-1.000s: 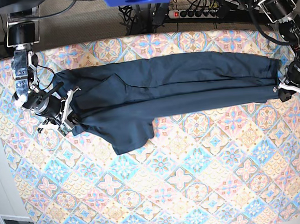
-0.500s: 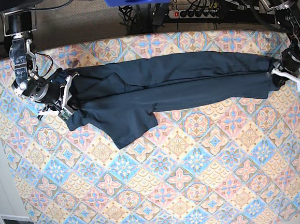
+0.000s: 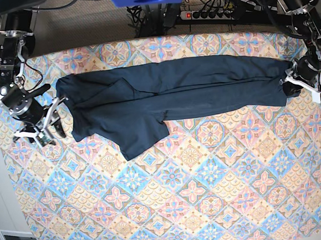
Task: Layout the t-shirt on the table in an organized manner, then fold the t-shirt properly
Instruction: 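Release the hem and lift the right gripper away, then grasp the loose sleeve end with the right gripper, then tuck the sleeve end onto the folded strip with the right gripper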
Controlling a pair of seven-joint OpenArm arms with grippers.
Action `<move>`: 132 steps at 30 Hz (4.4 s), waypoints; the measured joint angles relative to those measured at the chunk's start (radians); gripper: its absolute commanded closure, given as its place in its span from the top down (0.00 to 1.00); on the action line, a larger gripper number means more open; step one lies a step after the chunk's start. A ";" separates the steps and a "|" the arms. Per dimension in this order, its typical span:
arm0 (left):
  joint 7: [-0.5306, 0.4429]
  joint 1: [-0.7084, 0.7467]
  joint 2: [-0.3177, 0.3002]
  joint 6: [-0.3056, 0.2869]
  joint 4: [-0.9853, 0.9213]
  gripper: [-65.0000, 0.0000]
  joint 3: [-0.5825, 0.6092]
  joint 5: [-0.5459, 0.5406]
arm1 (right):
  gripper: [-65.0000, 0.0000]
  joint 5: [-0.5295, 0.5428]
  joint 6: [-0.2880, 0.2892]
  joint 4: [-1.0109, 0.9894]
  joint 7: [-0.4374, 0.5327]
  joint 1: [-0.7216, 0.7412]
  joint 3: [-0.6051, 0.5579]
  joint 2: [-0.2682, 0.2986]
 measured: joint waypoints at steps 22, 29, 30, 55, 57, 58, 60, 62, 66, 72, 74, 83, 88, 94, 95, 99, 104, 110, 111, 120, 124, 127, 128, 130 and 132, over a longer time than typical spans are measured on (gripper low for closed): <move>0.005 -0.003 0.024 0.001 -0.002 0.64 -0.089 -0.081 | 0.33 -0.009 -0.005 -0.523 -0.084 0.459 -0.354 -0.145; 0.005 0.000 0.024 0.002 -0.002 0.64 -0.090 -0.073 | 0.42 -0.007 -0.008 -0.797 -0.022 0.566 -0.370 -0.152; 0.005 -0.001 0.024 0.005 -0.002 0.64 -0.090 -0.074 | 0.42 -0.005 -0.007 -0.814 -0.018 0.576 -0.368 -0.146; 0.005 -0.003 0.024 0.002 -0.002 0.64 -0.090 -0.072 | 0.42 0.115 -0.003 -0.696 -0.044 0.578 -0.361 -0.152; 0.005 -0.003 0.024 0.002 -0.002 0.64 -0.090 -0.073 | 0.42 0.116 -0.003 -0.700 -0.053 0.573 -0.364 -0.154; 0.005 -0.003 0.024 0.002 -0.002 0.64 -0.090 -0.073 | 0.42 0.110 -0.003 -0.705 -0.061 0.565 -0.366 -0.153; 0.005 -0.003 0.024 0.002 -0.002 0.64 -0.090 -0.072 | 0.42 0.093 -0.004 -0.710 -0.071 0.552 -0.366 -0.163; 0.005 -0.002 0.024 0.002 -0.002 0.64 -0.090 -0.073 | 0.42 0.094 -0.004 -0.711 -0.072 0.552 -0.366 -0.177; 0.005 -0.002 0.024 0.002 -0.002 0.64 -0.090 -0.072 | 0.42 0.093 0.001 -0.745 -0.042 0.570 -0.371 -0.196; 0.005 -0.003 0.024 0.002 -0.002 0.64 -0.090 -0.072 | 0.42 0.019 -0.006 -0.843 -0.022 0.547 -0.369 -0.196; 0.005 -0.002 0.024 0.002 -0.002 0.64 -0.090 -0.073 | 0.42 0.022 -0.006 -0.866 -0.007 0.553 -0.369 -0.204; 0.005 -0.006 0.024 0.002 -0.002 0.64 -0.090 -0.073 | 0.42 0.017 -0.004 -0.898 -0.002 0.558 -0.370 -0.204; 0.005 -0.026 0.024 0.002 -0.002 0.64 -0.090 -0.069 | 0.42 0.006 -0.005 -0.886 0.026 0.535 -0.370 -0.208; 0.006 -0.028 0.024 0.001 -0.002 0.64 -0.090 -0.070 | 0.16 0.019 -0.015 -0.877 0.038 0.531 -0.461 -0.198; 0.005 -0.029 0.024 0.002 -0.002 0.64 -0.090 -0.069 | 0.10 0.018 -0.015 -0.870 0.037 0.529 -0.471 -0.199; 0.005 -0.027 0.024 0.002 -0.002 0.64 -0.090 -0.070 | 0.02 0.003 -0.006 -0.782 -0.008 0.502 -0.478 -0.206; 0.005 -0.027 0.024 0.003 -0.002 0.64 -0.090 -0.069 | 0.01 -0.002 0.000 -0.565 -0.025 0.405 -0.478 -0.197; 0.005 -0.030 0.021 0.003 -0.002 0.64 -0.091 -0.069 | 0.01 0.004 -0.004 -0.253 -0.086 0.286 -0.398 -0.196; 0.005 -0.029 0.022 0.002 -0.002 0.64 -0.091 -0.070 | 0.01 -0.002 -0.004 -0.200 -0.097 0.255 -0.399 -0.195; 0.004 -0.029 0.022 0.002 -0.002 0.64 -0.091 -0.069 | 0.01 0.012 0.003 0.095 -0.166 0.045 -0.367 -0.163; 0.005 -0.030 0.022 0.004 -0.002 0.64 -0.091 -0.068 | 0.01 0.011 0.004 0.101 -0.167 -0.072 -0.370 -0.077; 0.005 -0.029 0.022 0.004 -0.002 0.64 -0.091 -0.069 | 0.01 0.003 0.003 0.101 -0.174 -0.113 -0.373 -0.033; 0.005 -0.030 0.023 0.004 -0.002 0.64 -0.091 -0.069 | 0.01 0.002 0.003 0.101 -0.175 -0.117 -0.373 -0.030; 0.005 -0.031 0.024 0.001 -0.002 0.64 -0.091 -0.070 | 0.01 0.003 -0.003 0.101 -0.173 -0.118 -0.375 -0.032; 0.005 -0.030 0.021 0.002 -0.002 0.64 -0.091 -0.069 | 0.02 0.005 0.004 0.101 -0.173 -0.118 -0.373 -0.032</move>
